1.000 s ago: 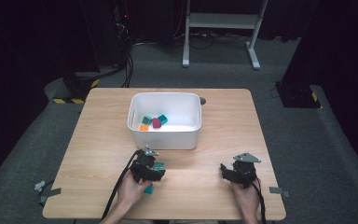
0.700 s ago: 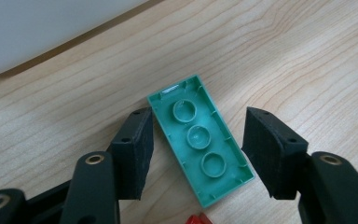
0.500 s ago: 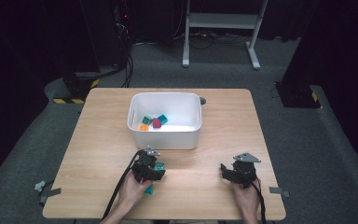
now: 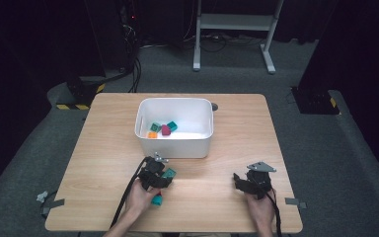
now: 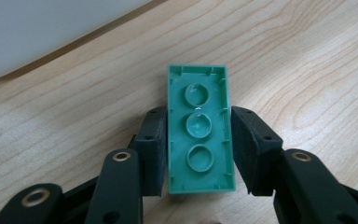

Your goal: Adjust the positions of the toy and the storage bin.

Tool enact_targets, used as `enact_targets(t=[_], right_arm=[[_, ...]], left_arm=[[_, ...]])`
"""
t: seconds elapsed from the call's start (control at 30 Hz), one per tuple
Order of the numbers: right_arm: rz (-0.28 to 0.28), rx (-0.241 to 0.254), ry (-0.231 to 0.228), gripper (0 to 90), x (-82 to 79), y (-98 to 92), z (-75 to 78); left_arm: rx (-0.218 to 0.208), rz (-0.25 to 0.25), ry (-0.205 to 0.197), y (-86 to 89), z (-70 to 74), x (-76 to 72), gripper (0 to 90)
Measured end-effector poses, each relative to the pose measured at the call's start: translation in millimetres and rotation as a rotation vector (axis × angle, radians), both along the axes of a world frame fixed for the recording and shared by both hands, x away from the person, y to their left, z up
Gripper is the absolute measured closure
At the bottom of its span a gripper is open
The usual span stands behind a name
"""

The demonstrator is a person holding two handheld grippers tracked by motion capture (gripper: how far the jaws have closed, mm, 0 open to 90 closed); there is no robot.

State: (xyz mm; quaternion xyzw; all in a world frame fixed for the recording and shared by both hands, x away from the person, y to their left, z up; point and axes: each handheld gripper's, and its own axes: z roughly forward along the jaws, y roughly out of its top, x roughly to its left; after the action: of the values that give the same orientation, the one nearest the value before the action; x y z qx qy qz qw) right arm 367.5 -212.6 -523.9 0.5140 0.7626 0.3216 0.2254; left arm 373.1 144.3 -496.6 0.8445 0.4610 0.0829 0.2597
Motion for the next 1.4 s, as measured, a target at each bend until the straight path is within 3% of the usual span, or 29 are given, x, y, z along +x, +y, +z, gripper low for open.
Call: enact_targets(t=[0.37,0.67,1.17,1.4], right_arm=[[0.000,0.000,0.000,25.6,0.0,0.0,0.0],[0.000,0.000,0.001,25.6,0.0,0.0,0.0],[0.000,-0.001,0.000,25.6,0.0,0.0,0.0],[0.000,0.000,0.000,25.6,0.0,0.0,0.0]], left_arm=[[-0.003,-0.017,-0.003,0.9,-0.3,1.1,58.1],[0.001,-0.028,-0.030,3.8,6.5,-0.3,58.3],[-0.052,-0.023,-0.080,18.9,29.0,-6.9,58.3],[-0.116,0.029,-0.109,42.0,47.3,-7.9,58.3]])
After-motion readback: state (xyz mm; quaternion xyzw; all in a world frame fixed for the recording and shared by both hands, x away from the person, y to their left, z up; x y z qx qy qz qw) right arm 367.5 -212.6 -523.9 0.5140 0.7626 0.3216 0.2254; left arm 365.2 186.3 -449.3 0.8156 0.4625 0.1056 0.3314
